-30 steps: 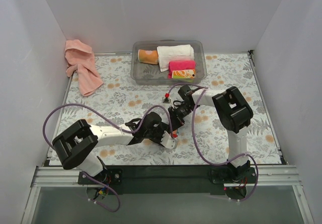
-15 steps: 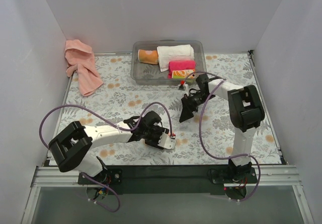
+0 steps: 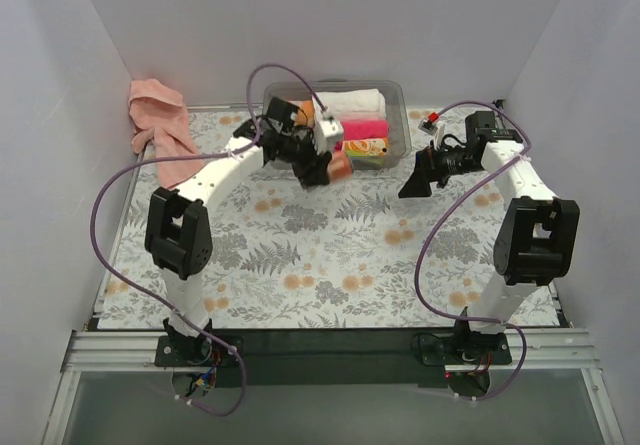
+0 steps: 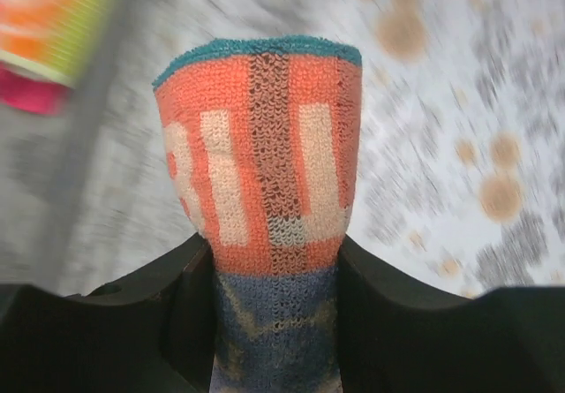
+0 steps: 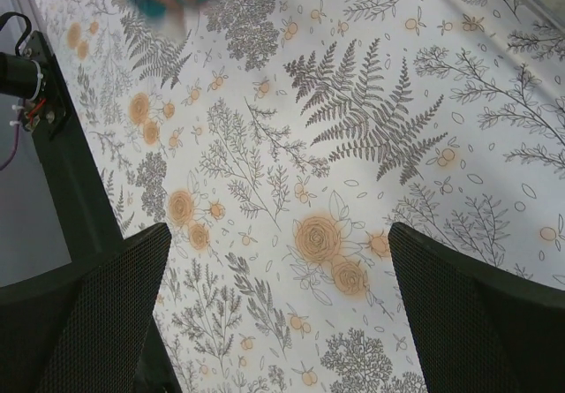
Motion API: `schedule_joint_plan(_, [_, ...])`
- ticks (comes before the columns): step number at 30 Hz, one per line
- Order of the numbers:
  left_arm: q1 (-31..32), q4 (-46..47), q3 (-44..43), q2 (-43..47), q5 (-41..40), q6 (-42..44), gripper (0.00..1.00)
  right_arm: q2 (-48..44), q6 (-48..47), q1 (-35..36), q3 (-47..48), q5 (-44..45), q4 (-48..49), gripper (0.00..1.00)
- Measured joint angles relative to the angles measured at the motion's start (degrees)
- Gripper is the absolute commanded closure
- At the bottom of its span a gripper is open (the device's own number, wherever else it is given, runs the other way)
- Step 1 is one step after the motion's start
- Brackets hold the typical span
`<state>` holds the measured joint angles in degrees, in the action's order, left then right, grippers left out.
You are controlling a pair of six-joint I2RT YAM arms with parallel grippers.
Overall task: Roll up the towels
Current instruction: Place the rolled towel into the container
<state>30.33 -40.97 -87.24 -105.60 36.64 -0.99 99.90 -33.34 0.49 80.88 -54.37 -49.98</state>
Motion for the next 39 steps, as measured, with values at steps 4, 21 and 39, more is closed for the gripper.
schedule_joint_plan(4, [-6.3, 2.3, -19.8, -9.1, 2.9, -10.1, 1.0, -0.9, 0.2, -1.2, -0.8, -0.3, -0.9, 0.02])
schedule_joint_plan(21, [-10.2, 15.5, -29.0, -26.1, -22.2, -54.0, 1.0, -2.7, 1.1, -1.7, -5.1, -1.0, -2.5, 0.02])
schedule_joint_plan(39, [-7.4, 25.9, -29.8, -37.2, -25.0, -68.3, 1.0, -2.1, 1.8, -2.3, -6.9, 0.0, -2.6, 0.02])
